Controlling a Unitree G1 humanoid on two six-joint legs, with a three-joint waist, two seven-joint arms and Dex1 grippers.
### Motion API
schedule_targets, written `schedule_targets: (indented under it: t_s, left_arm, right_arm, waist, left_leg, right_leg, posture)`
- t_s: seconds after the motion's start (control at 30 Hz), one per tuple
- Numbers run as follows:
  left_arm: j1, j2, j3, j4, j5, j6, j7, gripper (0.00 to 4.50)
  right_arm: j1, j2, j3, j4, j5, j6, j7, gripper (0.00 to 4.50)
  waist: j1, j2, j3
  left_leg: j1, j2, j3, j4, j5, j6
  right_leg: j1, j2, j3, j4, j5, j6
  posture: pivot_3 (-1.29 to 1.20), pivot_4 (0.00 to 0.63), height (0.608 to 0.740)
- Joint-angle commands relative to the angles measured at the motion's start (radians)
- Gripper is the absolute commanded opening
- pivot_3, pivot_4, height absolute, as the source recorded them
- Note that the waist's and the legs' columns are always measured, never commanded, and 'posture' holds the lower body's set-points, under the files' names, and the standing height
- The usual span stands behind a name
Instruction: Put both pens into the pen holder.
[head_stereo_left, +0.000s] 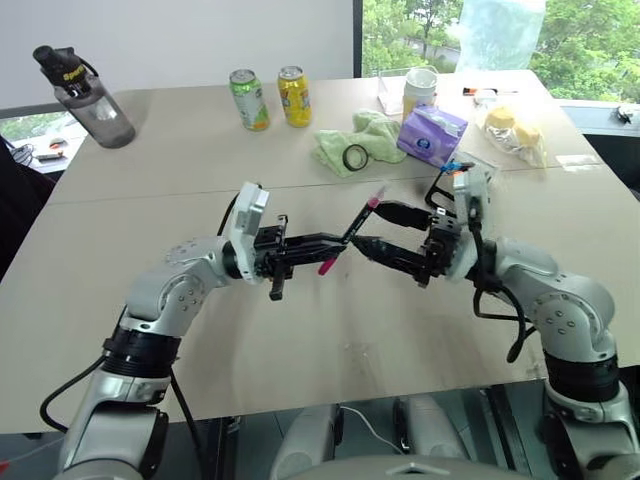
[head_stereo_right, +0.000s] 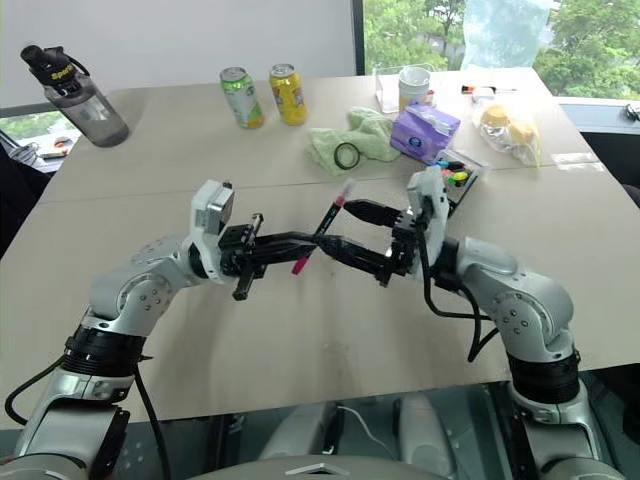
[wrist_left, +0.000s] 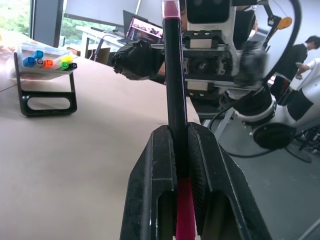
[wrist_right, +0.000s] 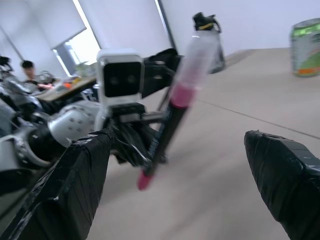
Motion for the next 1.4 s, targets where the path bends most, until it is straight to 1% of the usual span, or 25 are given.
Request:
schedule_targets:
  t_s: [0.03, 0.07, 0.1, 0.13, 0.2, 0.23, 0.27, 0.3, 0.33, 0.43, 0.53, 0.6, 0.63, 0.67, 0.77, 0.83, 0.93, 1.07, 1.2, 1.3, 1.4]
  left_arm:
    - [-0.019, -0.008, 0.038, -0.016, 0.024, 0.006, -0.014, 0.0]
    - [-0.021, -0.011, 0.04, -0.011, 0.029, 0.006, -0.019, 0.0]
    - [-0.022, -0.013, 0.043, -0.008, 0.033, 0.008, -0.023, 0.0]
    - [-0.022, -0.016, 0.048, -0.007, 0.036, 0.01, -0.027, 0.0]
    - [-0.023, -0.023, 0.056, -0.004, 0.044, 0.015, -0.034, 0.0]
    - [-0.021, -0.026, 0.06, -0.005, 0.048, 0.016, -0.037, 0.0]
    - [-0.021, -0.029, 0.063, -0.005, 0.051, 0.017, -0.039, 0.0]
    - [-0.02, -0.032, 0.065, -0.004, 0.054, 0.018, -0.041, 0.0]
    - [-0.019, -0.035, 0.067, -0.004, 0.058, 0.02, -0.04, 0.0]
    - [-0.021, -0.036, 0.066, -0.005, 0.074, 0.043, -0.022, 0.0]
    - [-0.023, -0.027, 0.059, -0.016, 0.088, 0.058, -0.036, 1.31]
    - [-0.028, -0.045, 0.071, -0.013, 0.131, 0.015, -0.001, 2.27]
    - [-0.031, -0.045, 0.073, -0.008, 0.158, -0.008, 0.009, 2.64]
    - [-0.033, -0.04, 0.072, -0.005, 0.183, -0.028, 0.011, 3.15]
    - [-0.032, -0.005, 0.06, -0.007, 0.289, -0.121, 0.008, 4.44]
    - [-0.044, 0.001, 0.062, -0.035, 0.334, -0.161, 0.03, 4.44]
    - [-0.068, -0.017, 0.079, -0.103, 0.315, -0.11, 0.095, 4.44]
    - [-0.06, -0.013, 0.074, -0.2, 0.329, -0.018, 0.2, 4.44]
    - [-0.027, -0.004, 0.092, -0.298, 0.292, 0.054, 0.248, 4.44]
    - [-0.014, 0.004, 0.109, -0.339, 0.279, 0.085, 0.268, 4.44]
    - [-0.009, 0.013, 0.103, -0.357, 0.286, 0.084, 0.269, 4.44]
  right_arm:
    - [-0.049, 0.028, -0.016, -0.022, 0.076, 0.024, -0.043, 3.57]
    - [-0.055, 0.032, -0.011, -0.019, 0.078, 0.026, -0.047, 3.19]
    - [-0.059, 0.037, -0.01, -0.016, 0.084, 0.031, -0.056, 3.0]
    - [-0.06, 0.041, -0.009, -0.015, 0.091, 0.036, -0.065, 2.64]
    - [-0.06, 0.045, -0.007, -0.015, 0.1, 0.043, -0.076, 1.72]
    - [-0.057, 0.046, -0.001, -0.018, 0.1, 0.046, -0.079, 1.17]
    - [-0.054, 0.047, 0.003, -0.02, 0.099, 0.047, -0.082, 0.79]
    - [-0.052, 0.05, 0.005, -0.022, 0.102, 0.048, -0.085, 0.3]
    - [-0.051, 0.051, 0.008, -0.023, 0.103, 0.048, -0.089, 0.05]
    - [-0.052, 0.054, 0.012, -0.023, 0.101, 0.046, -0.094, 0.04]
    - [-0.057, 0.05, 0.011, -0.017, 0.093, 0.041, -0.098, 0.04]
    - [-0.06, 0.044, 0.005, -0.012, 0.084, 0.033, -0.1, 0.04]
    - [-0.059, 0.037, -0.002, -0.003, 0.062, 0.017, -0.106, 0.04]
    - [-0.058, 0.029, -0.008, 0.007, 0.035, 0.001, -0.112, 0.04]
    - [-0.059, -0.024, -0.015, 0.05, -0.096, -0.087, -0.106, 0.04]
    - [-0.065, -0.057, -0.014, 0.068, -0.194, -0.166, -0.111, 0.04]
    - [-0.067, -0.064, -0.005, 0.069, -0.325, -0.285, -0.142, 0.04]
    - [-0.038, -0.161, 0.144, 0.056, -0.679, -0.586, -0.117, 0.04]
    - [-0.017, -0.233, 0.211, 0.089, -0.953, -0.87, -0.148, 0.04]
    - [0.005, -0.257, 0.2, 0.154, -1.059, -0.956, -0.186, 0.04]
    - [0.005, -0.279, 0.177, 0.243, -1.13, -0.991, -0.211, 0.04]
  waist:
    - [-0.001, 0.0, 0.0]
    - [-0.001, 0.0, 0.0]
    - [-0.001, 0.0, 0.0]
    - [-0.001, 0.0, 0.0]
    - [-0.001, 0.0, 0.0]
    - [-0.001, 0.0, 0.0]
    - [-0.001, 0.0, 0.0]
    - [-0.002, 0.0, 0.0]
    - [-0.002, 0.0, 0.0]
    - [-0.002, 0.0, 0.0]
    - [-0.002, 0.0, 0.0]
    - [-0.002, 0.0, 0.0]
    - [-0.002, 0.0, 0.0]
    - [-0.001, 0.0, 0.0]
    - [0.0, 0.0, 0.0]
    - [0.0, 0.0, 0.0]
    - [0.0, 0.0, 0.0]
    - [-0.002, 0.0, 0.0]
    - [-0.003, 0.0, 0.0]
    - [0.0, 0.0, 0.0]
    - [0.003, 0.0, 0.0]
  left_leg:
    - [0.0, 0.0, 0.0, 0.0, 0.0, 0.0]
    - [0.0, 0.0, 0.0, 0.0, 0.0, 0.0]
    - [0.0, 0.0, 0.0, 0.0, 0.0, 0.0]
    - [0.0, 0.0, 0.0, 0.0, 0.0, 0.0]
    - [0.0, 0.0, 0.0, 0.0, 0.0, 0.0]
    - [0.0, 0.0, 0.0, 0.0, 0.0, 0.0]
    - [0.0, 0.0, 0.0, 0.0, 0.0, 0.0]
    - [0.0, 0.0, 0.0, 0.0, 0.0, 0.0]
    - [0.0, 0.0, 0.0, 0.0, 0.0, 0.0]
    - [0.0, 0.0, 0.0, 0.0, 0.0, 0.0]
    - [0.0, 0.0, 0.0, 0.0, 0.0, 0.0]
    - [0.0, 0.0, 0.0, 0.0, 0.0, 0.0]
    - [0.0, 0.0, 0.0, 0.0, 0.0, 0.0]
    - [0.0, 0.0, 0.0, 0.0, 0.0, 0.0]
    - [0.0, 0.0, 0.0, 0.0, 0.0, 0.0]
    - [0.0, -0.001, 0.001, -0.001, 0.0, 0.0]
    - [0.0, -0.001, 0.001, -0.001, 0.0, 0.0]
    - [0.0, -0.001, 0.002, -0.001, 0.0, 0.0]
    - [0.001, 0.0, 0.002, -0.001, 0.0, 0.0]
    - [0.001, 0.0, 0.003, -0.001, 0.0, 0.0]
    - [0.001, 0.0, 0.003, -0.001, 0.0, 0.0]
  right_leg:
    - [0.0, 0.0, 0.0, 0.0, 0.0, 0.0]
    - [0.0, 0.0, 0.0, 0.0, 0.0, 0.0]
    - [0.0, 0.0, -0.001, 0.0, 0.0, 0.0]
    - [0.0, 0.0, -0.001, 0.0, 0.0, 0.0]
    - [0.0, 0.0, -0.001, 0.0, 0.0, 0.0]
    - [0.0, 0.0, -0.001, 0.0, 0.0, 0.0]
    - [0.0, 0.0, -0.001, 0.0, 0.0, 0.0]
    - [0.0, 0.0, -0.001, 0.0, 0.0, 0.0]
    - [0.0, 0.0, -0.001, 0.0, 0.0, 0.0]
    - [0.0, 0.0, -0.001, 0.0, 0.0, 0.0]
    - [0.0, 0.0, -0.001, 0.0, 0.0, 0.0]
    - [0.0, 0.0, -0.001, 0.0, 0.0, 0.0]
    - [0.0, 0.0, -0.001, 0.0, 0.0, 0.0]
    - [0.0, 0.0, -0.001, 0.0, 0.0, 0.0]
    - [0.0, 0.0, -0.001, 0.0, 0.0, 0.0]
    - [0.0, 0.0, -0.002, 0.0, 0.0, 0.0]
    - [0.0, 0.0, -0.002, 0.0, 0.0, 0.0]
    - [-0.001, 0.0, -0.001, 0.0, 0.0, 0.0]
    - [-0.001, 0.001, -0.001, 0.0, 0.0, 0.0]
    - [-0.001, 0.001, -0.001, 0.0, 0.0, 0.0]
    - [0.0, 0.001, -0.001, 0.0, 0.0, 0.0]
  posture:
    - [0.0, 0.15, 0.74]
    - [0.0, 0.15, 0.74]
    - [0.0, 0.15, 0.74]
    - [0.0, 0.15, 0.74]
    - [0.0, 0.15, 0.74]
    - [0.0, 0.15, 0.74]
    - [0.0, 0.15, 0.74]
    - [0.0, 0.15, 0.74]
    - [0.0, 0.15, 0.74]
    - [0.0, 0.15, 0.74]
    - [0.0, 0.15, 0.74]
    - [0.0, 0.15, 0.74]
    - [0.0, 0.15, 0.74]
    - [0.0, 0.15, 0.74]
    - [0.0, 0.15, 0.74]
    - [0.0, 0.15, 0.74]
    - [0.0, 0.15, 0.74]
    - [0.0, 0.15, 0.74]
    - [0.0, 0.15, 0.74]
    - [0.0, 0.15, 0.74]
    - [0.0, 0.15, 0.74]
